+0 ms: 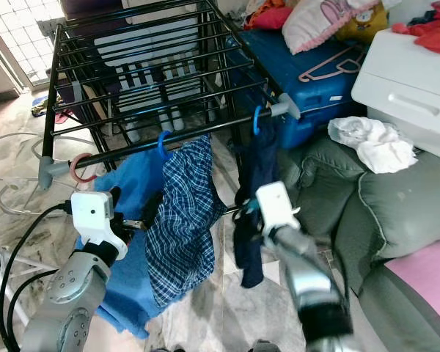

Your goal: Hang hanger

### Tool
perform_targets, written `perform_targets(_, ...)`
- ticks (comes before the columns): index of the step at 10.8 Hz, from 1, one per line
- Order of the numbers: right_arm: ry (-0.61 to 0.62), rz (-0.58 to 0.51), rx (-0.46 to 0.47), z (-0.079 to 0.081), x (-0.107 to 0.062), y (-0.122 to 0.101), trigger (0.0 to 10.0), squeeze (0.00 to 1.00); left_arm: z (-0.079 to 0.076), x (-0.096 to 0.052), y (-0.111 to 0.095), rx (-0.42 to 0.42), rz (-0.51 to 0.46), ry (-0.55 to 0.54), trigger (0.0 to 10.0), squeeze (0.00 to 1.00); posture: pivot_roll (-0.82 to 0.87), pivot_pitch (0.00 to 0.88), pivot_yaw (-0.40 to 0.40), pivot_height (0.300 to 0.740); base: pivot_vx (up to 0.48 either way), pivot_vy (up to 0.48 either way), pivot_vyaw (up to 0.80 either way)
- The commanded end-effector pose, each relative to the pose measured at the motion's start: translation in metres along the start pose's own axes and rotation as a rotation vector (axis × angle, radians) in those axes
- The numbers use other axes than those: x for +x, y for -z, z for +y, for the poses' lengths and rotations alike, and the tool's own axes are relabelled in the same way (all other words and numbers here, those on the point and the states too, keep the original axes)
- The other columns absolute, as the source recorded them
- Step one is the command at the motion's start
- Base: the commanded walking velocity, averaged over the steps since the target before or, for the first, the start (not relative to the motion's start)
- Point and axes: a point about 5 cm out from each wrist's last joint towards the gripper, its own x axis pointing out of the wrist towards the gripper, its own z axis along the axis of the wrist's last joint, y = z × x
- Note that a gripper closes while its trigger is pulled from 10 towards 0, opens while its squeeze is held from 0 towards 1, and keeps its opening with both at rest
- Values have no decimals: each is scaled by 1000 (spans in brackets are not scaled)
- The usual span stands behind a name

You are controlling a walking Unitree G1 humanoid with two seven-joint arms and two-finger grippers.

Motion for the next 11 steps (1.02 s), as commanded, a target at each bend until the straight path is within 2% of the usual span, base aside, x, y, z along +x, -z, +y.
perform_targets(1, -12, -26, 25, 2, 7, -12, 10000, 0, 3, -1, 1, 18, 18, -3, 10000, 0, -135, 97, 122, 740, 0, 0, 0)
perform_targets(4, -14, -74, 22, 9, 31, -44, 10000, 0, 2, -3, -1, 23, 19, 9, 10000, 0, -108, 116, 122, 740, 0, 0, 0)
perform_targets(5, 0, -67, 16, 7, 35, -47, 10000, 0, 2, -4, -1, 25, 23, 8, 10000, 0, -102, 118, 121, 740, 0, 0, 0)
perform_targets(6, 20, -34, 10, 4, 38, -45, 10000, 0, 3, -6, 0, 28, 31, 7, 10000, 0, -94, 123, 119, 740, 0, 0, 0)
perform_targets(8, 30, 32, 58, -6, 40, -31, 10000, 0, 3, -9, 0, 32, 41, 7, 10000, 0, -85, 130, 118, 740, 0, 0, 0)
perform_targets(10, 64, 17, 75, -20, 39, -27, 10000, 0, 2, -10, 1, 31, 53, 12, 10000, 0, -85, 136, 121, 740, 0, 0, 0)
perform_targets(11, 73, -6, 68, -25, 41, -34, 10000, 0, 1, -10, 2, 33, 59, 26, 10000, 0, -85, 141, 132, 740, 0, 0, 0)
